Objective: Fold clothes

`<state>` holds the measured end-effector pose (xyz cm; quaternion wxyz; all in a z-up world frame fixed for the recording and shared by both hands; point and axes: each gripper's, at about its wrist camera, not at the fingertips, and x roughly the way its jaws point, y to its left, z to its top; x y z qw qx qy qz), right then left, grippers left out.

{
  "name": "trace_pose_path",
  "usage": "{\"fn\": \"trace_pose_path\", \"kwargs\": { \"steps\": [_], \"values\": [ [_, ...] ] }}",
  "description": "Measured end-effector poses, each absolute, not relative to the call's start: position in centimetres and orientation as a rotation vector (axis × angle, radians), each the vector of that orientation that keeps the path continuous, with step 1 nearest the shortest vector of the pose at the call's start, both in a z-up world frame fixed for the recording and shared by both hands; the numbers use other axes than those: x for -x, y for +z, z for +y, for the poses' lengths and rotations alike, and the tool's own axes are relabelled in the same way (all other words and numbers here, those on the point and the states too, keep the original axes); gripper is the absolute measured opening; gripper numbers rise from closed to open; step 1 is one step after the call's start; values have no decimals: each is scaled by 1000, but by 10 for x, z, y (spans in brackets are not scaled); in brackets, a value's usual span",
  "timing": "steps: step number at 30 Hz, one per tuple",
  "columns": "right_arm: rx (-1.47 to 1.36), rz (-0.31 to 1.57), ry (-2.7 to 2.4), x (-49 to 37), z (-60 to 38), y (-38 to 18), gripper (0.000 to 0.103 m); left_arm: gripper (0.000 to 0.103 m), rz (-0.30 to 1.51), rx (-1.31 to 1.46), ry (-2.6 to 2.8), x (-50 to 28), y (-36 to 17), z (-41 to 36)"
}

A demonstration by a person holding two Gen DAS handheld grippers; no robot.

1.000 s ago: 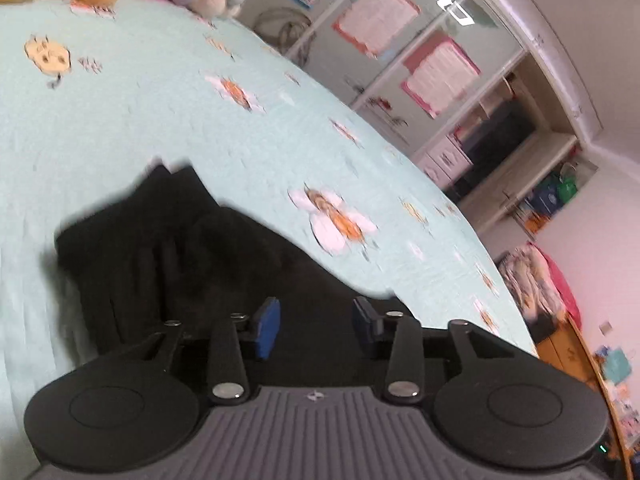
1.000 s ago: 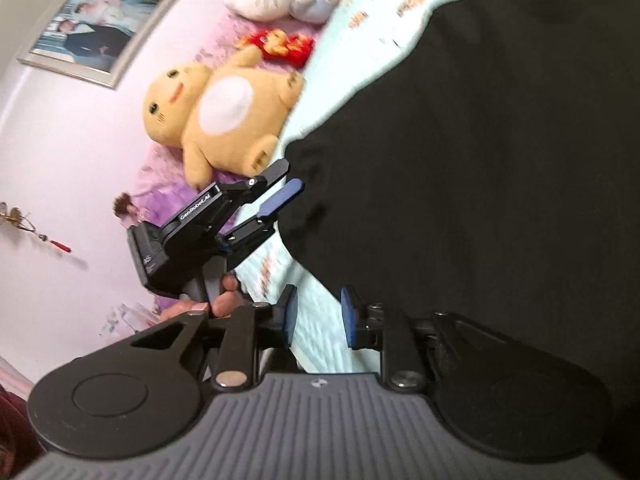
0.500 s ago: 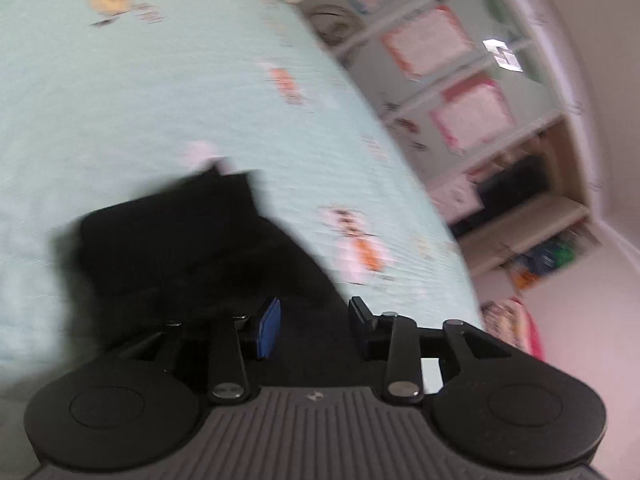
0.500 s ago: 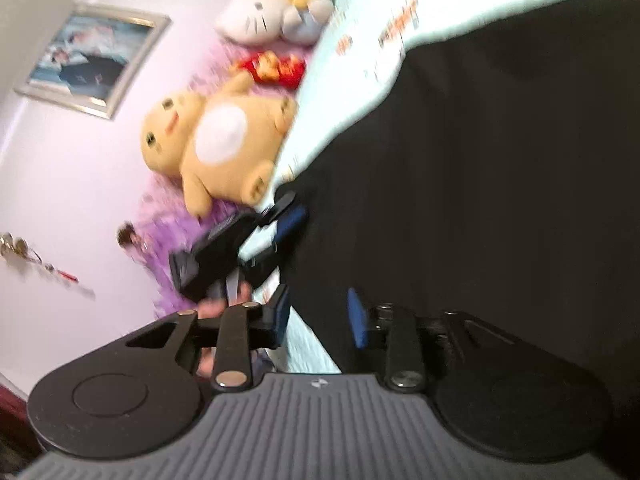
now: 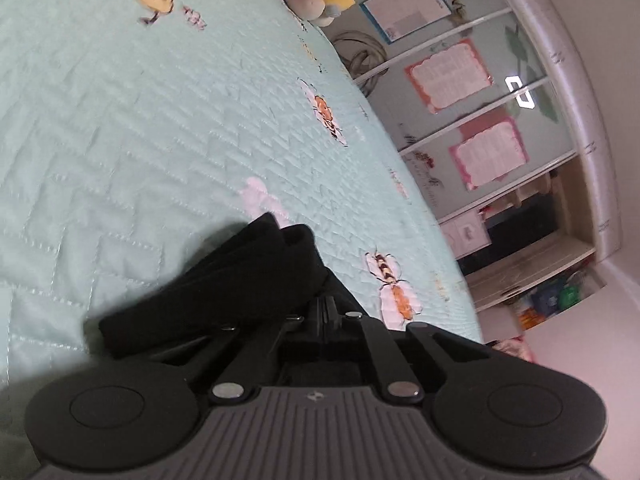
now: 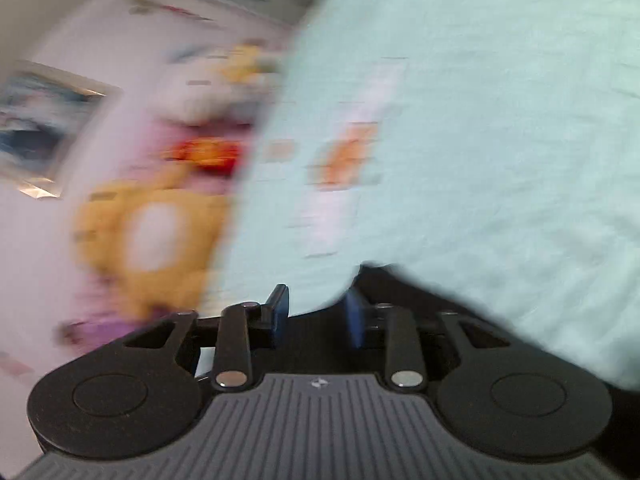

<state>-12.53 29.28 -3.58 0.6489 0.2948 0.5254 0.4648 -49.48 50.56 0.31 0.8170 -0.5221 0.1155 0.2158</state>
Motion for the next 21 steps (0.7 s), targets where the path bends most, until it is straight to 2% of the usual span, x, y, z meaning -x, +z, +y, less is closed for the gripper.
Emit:
{"fn": "trace_pose_path", "kwargs": {
  "steps": [4,6,8,9,11,12,15,16,21],
  "values": [
    [-641,1163,1056,131,287,-31,0,5,255,1105,473,493,7,506],
    [-691,1150,1040,132,274,-26,7,4,241,1129,485,496,10,504],
    [-725,1102,1039,139,250,-14,25,5,242,1099,496,496,19,500],
    [-728,1073,1040,145,234,-6,27,7,250,1063,503,496,27,495],
    [-728,1037,1035,160,193,4,28,24,267,990,505,496,38,481],
    [-728,1021,1031,167,172,9,28,27,283,953,495,494,44,471],
    [-690,999,982,202,110,19,31,29,356,861,437,478,59,437],
    [-680,999,954,212,88,20,34,32,387,833,403,470,63,422],
    [-597,944,820,238,4,31,34,34,580,746,180,418,69,340]
  ]
}}
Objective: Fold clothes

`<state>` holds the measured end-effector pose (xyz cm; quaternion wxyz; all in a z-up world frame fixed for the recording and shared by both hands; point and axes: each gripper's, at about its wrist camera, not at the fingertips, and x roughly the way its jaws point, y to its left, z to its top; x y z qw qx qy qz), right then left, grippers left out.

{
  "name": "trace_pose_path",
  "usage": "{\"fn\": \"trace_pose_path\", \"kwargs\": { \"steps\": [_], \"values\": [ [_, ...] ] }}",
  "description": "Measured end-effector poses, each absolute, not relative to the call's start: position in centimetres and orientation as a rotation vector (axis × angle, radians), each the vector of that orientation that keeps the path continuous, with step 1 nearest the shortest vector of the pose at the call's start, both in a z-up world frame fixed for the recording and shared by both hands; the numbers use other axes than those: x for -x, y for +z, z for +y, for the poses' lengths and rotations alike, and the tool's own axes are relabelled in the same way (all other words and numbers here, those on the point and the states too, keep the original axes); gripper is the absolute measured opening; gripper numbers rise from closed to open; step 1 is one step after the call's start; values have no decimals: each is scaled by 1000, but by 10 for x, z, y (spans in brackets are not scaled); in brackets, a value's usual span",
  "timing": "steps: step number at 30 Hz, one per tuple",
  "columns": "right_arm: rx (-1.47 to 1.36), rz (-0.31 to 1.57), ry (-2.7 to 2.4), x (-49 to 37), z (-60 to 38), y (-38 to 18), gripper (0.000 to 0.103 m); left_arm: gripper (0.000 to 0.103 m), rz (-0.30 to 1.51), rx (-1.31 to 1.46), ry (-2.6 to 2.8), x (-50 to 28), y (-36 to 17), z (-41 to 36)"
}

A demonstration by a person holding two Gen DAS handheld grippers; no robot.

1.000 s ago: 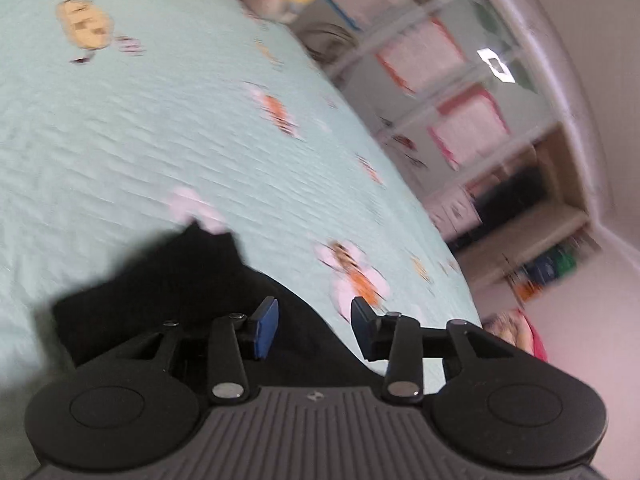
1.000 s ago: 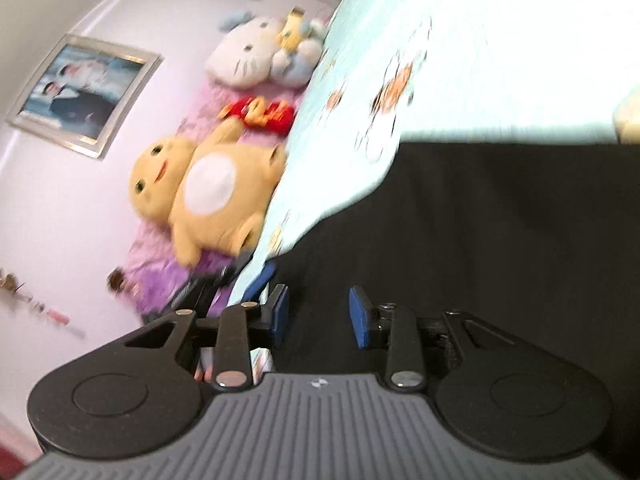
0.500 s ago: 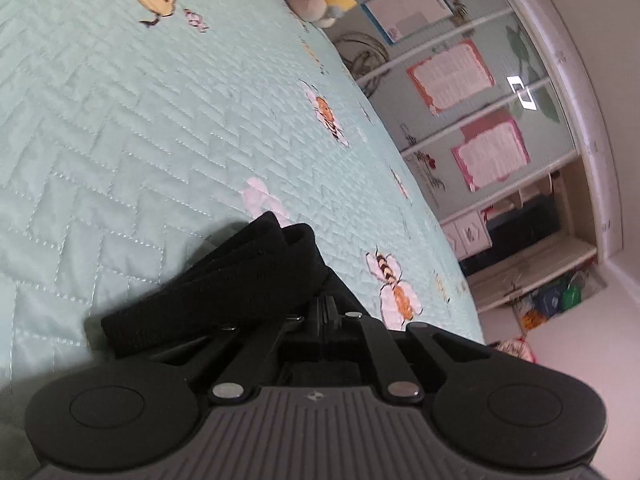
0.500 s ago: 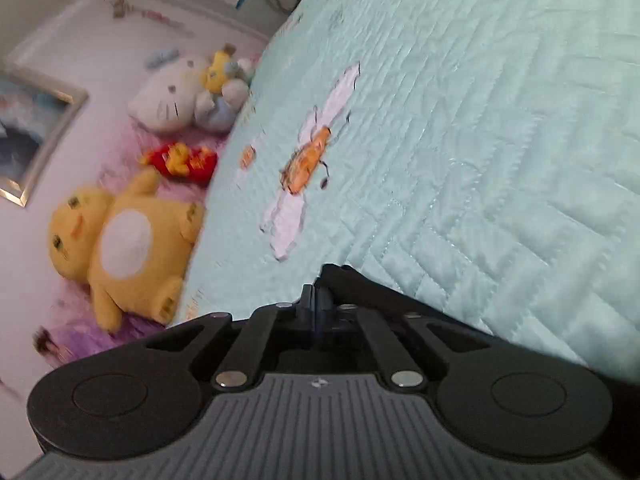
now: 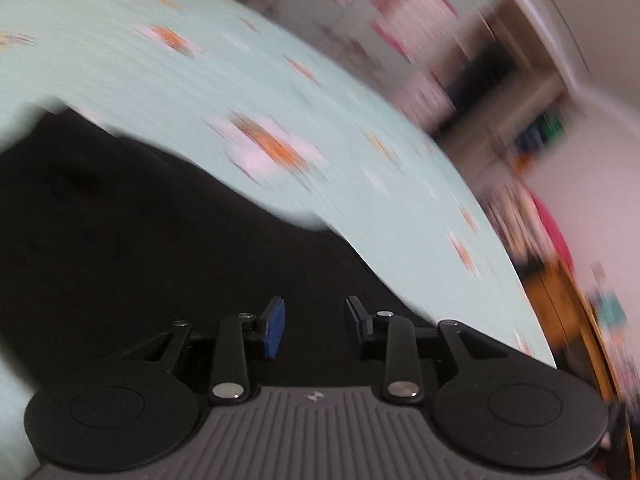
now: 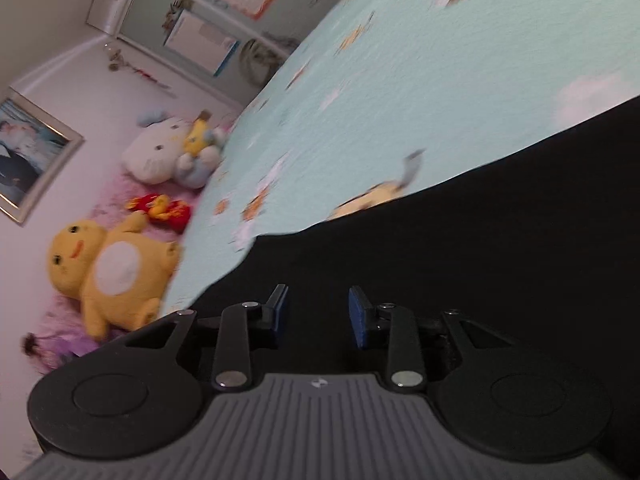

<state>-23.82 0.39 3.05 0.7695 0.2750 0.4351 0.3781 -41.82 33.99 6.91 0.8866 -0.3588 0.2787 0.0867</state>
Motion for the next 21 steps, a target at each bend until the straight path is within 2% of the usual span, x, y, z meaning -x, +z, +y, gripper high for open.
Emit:
{"fn": "trace_pose_path", "kwargs": {
  "steps": [4,6,8,9,10,11,14,18,21],
  "values": [
    [-519,937,764,248,-31,37,32,35,737,679,7,371,69,273],
    [-459,943,749,254,-44,41,23,35,778,657,-75,349,68,245],
    [-448,937,749,264,-58,44,21,32,787,627,-136,326,70,223],
    [-452,930,747,269,-67,45,20,25,781,603,-147,314,71,215],
    [-461,919,743,275,-75,44,20,6,771,571,-155,301,71,206],
    [-470,907,738,279,-84,43,20,0,765,543,-162,288,70,199],
    [-496,882,751,285,-90,38,15,0,797,570,-142,252,52,190],
    [-491,856,842,286,-69,34,14,0,835,583,-111,227,33,191],
    [-521,921,878,277,-57,13,14,1,881,642,-101,223,13,202]
  ]
}}
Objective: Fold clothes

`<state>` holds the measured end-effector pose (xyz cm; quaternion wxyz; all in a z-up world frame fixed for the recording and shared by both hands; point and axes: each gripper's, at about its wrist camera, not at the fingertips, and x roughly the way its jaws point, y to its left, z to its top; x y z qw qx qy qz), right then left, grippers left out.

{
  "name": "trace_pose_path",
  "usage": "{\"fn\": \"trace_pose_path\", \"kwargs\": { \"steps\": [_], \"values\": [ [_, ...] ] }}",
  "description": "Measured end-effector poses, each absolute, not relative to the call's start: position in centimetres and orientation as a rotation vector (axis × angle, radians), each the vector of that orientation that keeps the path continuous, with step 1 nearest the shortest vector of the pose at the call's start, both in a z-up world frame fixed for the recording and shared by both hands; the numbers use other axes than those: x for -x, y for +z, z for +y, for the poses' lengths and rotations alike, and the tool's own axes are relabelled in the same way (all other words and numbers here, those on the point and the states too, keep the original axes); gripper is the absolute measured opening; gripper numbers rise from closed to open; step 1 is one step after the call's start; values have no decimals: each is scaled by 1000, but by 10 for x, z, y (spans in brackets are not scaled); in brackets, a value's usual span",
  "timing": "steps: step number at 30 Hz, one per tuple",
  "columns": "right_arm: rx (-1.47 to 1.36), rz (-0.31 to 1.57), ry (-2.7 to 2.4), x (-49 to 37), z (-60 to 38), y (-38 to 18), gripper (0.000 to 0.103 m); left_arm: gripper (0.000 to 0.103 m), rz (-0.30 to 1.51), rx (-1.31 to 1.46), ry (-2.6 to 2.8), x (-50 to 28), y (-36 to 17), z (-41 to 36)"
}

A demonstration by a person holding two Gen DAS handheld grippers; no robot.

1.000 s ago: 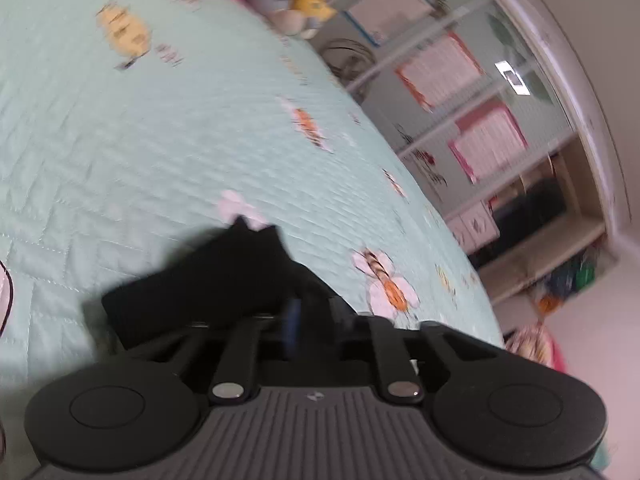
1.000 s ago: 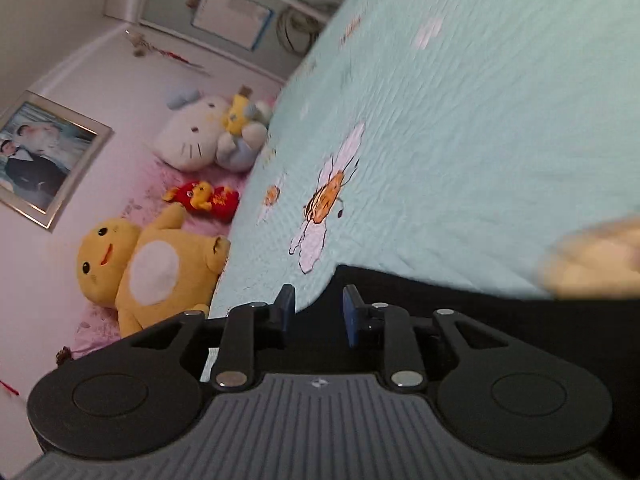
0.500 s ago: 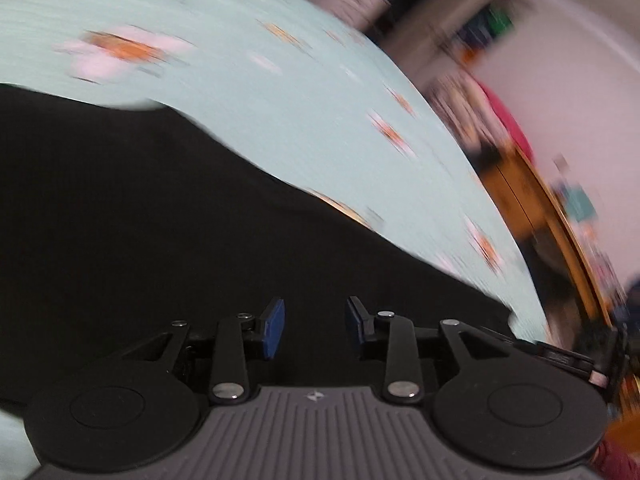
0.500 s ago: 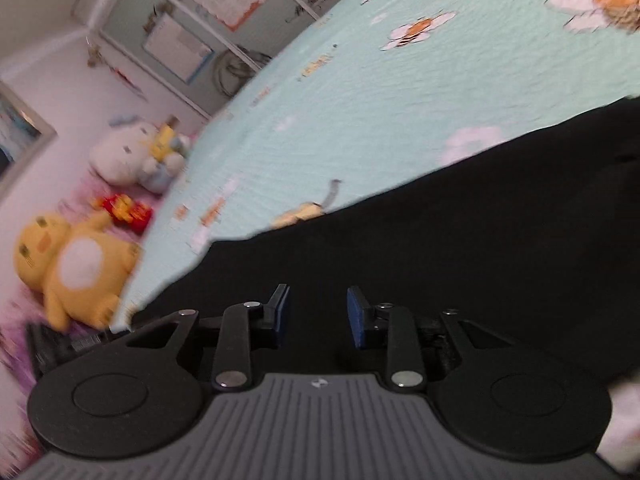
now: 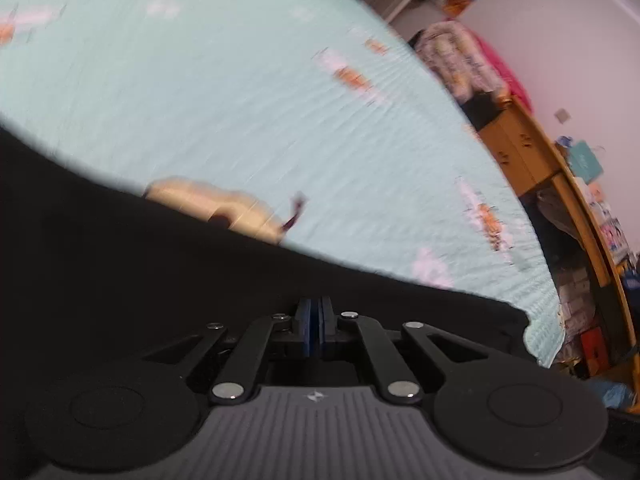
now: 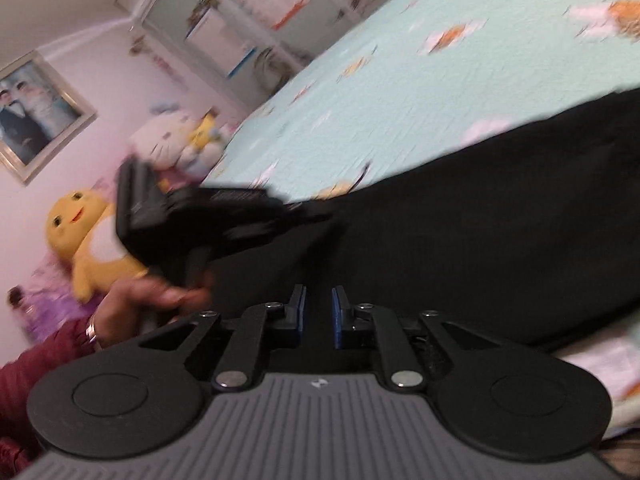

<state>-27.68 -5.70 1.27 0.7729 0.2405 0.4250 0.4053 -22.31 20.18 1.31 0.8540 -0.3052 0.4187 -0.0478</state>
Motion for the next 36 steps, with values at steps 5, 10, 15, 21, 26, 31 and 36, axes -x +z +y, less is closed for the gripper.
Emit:
{"fn": "trace_pose_path", "kwargs": {
  "steps": [5,10,15,21,26,31,36],
  "values": [
    [-746,1020,766,263,-95,-36,0,2,850,838,-140,232,-7,224],
    [-786,982,761,272,-114,-28,6,5,791,906,-161,237,5,219],
    [-654,899,760,258,-98,-2,6,5,814,804,-162,228,18,201],
    [-408,805,775,256,-52,21,6,5,845,652,-192,204,31,172],
    [-290,793,746,270,-31,20,6,5,857,618,-257,188,35,156],
    [-191,746,706,273,-23,28,6,5,913,557,-271,173,26,141],
    [-200,856,742,263,-22,5,1,4,962,542,-208,167,11,135]
  ]
}}
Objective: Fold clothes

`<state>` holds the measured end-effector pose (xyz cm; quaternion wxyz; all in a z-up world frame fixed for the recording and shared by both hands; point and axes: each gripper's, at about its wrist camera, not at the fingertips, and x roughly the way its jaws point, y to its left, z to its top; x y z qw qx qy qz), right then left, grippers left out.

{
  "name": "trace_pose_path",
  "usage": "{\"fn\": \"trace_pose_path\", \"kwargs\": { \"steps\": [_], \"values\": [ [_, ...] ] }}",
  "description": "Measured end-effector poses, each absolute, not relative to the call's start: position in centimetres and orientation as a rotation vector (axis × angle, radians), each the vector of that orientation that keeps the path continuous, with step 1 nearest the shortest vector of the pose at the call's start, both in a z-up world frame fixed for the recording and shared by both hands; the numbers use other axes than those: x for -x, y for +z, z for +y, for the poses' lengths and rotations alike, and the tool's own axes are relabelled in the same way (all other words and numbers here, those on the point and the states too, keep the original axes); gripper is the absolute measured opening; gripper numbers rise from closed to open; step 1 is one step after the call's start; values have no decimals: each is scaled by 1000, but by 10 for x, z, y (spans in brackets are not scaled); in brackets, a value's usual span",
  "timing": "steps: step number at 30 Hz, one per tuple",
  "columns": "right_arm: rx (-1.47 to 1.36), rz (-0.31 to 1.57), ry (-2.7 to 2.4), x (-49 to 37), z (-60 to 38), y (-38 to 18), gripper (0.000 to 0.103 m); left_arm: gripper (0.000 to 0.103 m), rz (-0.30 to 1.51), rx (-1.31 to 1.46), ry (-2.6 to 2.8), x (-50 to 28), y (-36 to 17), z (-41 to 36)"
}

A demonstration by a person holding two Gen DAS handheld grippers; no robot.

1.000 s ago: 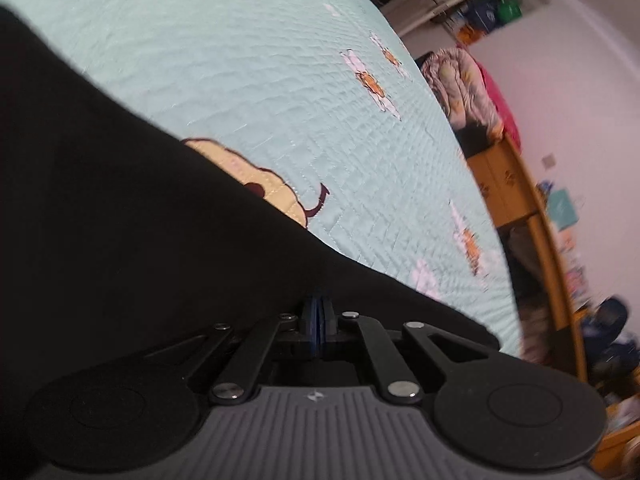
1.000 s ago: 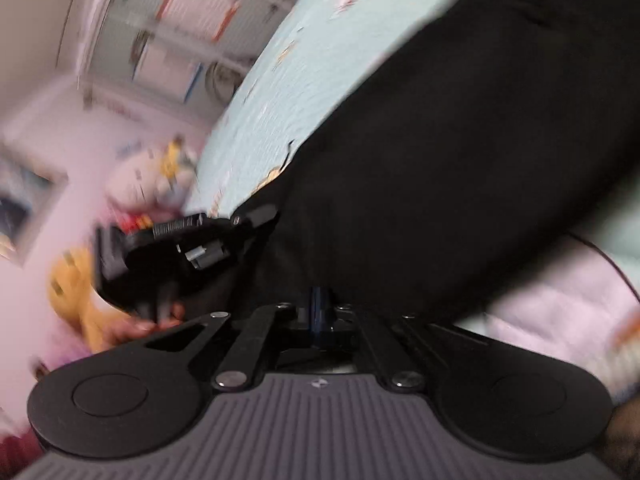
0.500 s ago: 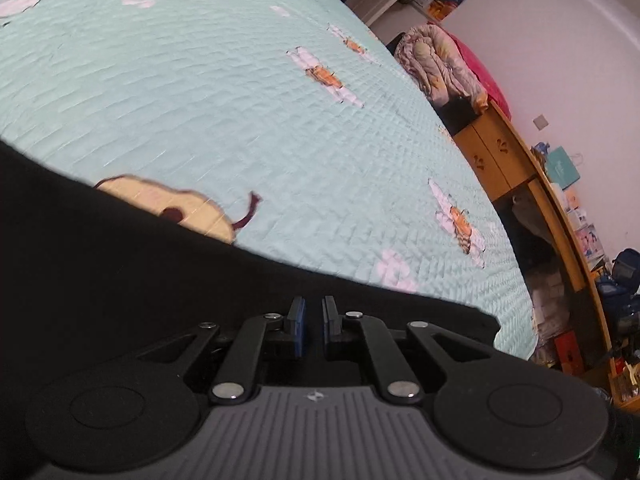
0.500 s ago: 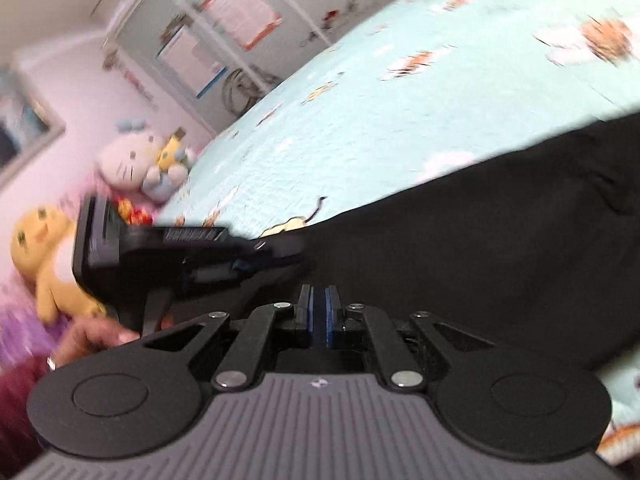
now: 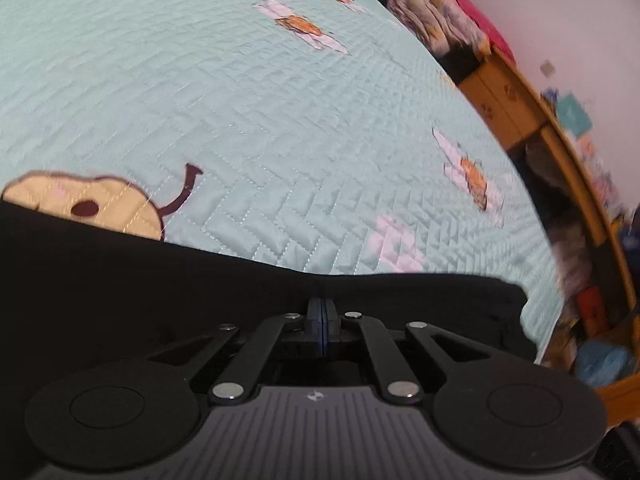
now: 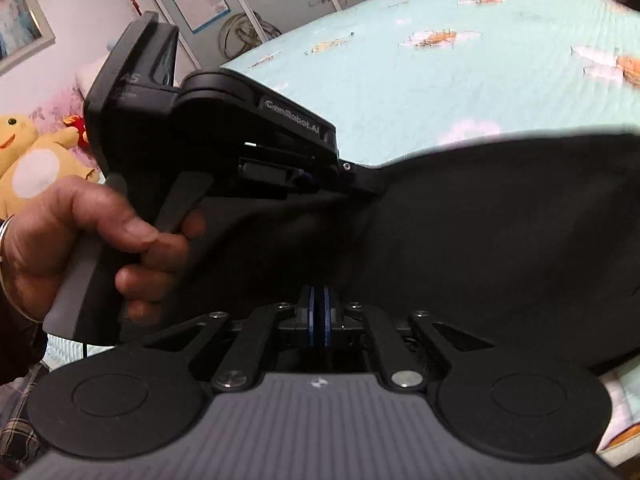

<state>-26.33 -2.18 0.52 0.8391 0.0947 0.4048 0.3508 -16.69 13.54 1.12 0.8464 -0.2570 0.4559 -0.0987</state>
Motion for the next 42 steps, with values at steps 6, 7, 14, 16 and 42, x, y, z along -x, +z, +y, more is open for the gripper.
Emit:
{"fn": "trace_pose_path", "kwargs": {
  "steps": [6,7,14,16,42],
  "values": [
    [-169,853,765,283,-32,23,1,4,955,493,-193,169,15,128],
    [-155,860,768,289,-33,22,1,4,949,486,-186,170,15,126],
    [-101,866,770,310,-34,30,3,4,934,421,-177,174,18,120],
    [-61,858,777,316,-34,35,3,4,928,393,-173,175,18,116],
    [-527,817,682,301,-147,37,26,4,883,91,-84,182,27,70]
  ]
}}
